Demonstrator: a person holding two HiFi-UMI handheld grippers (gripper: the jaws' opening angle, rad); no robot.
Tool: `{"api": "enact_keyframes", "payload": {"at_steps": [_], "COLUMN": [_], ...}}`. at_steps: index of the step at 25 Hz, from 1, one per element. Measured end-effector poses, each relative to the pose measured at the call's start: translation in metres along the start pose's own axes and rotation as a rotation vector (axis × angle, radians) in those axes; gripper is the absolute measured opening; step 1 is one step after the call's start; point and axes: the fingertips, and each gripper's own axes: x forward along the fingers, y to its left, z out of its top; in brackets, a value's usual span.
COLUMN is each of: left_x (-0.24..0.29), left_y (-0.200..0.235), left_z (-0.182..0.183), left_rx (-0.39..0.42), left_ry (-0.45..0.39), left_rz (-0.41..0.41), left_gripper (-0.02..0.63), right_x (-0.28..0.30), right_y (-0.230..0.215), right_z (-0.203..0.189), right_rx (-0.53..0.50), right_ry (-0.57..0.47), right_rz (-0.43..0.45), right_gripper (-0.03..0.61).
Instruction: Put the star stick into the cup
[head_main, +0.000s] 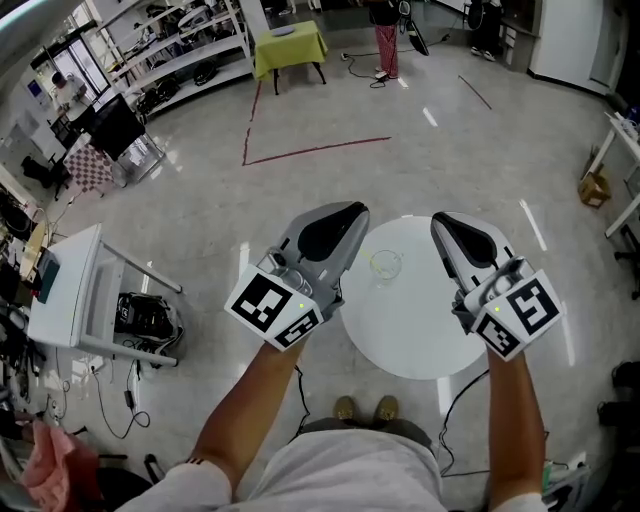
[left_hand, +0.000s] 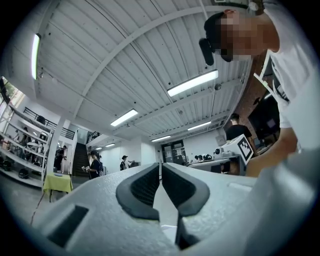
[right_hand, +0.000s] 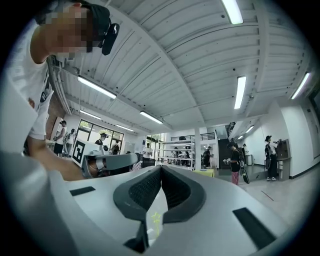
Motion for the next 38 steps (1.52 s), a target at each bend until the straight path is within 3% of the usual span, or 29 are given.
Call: {"api": "enact_keyframes", "payload": {"at_steps": [11,38], "left_x": [-0.001,0.003], "left_y": [-0.017,-0.037], "left_z": [0.010,0.010], "left_rx": [-0.019,-0.019], "left_ry": [-0.025,-0.020], "left_rz": [-0.010,-0.019], "left_gripper": [0.015,0.015], "right_x": [-0.011,-0.024], "right_y": [0.013,0.020], "right_z": [0.014,0.004], "right_rx": [-0.007,-0.018], "right_ry": [-0.036,-0.017], "right_rz": [0.016,0.023], "right_gripper": [0.012,0.011]}}
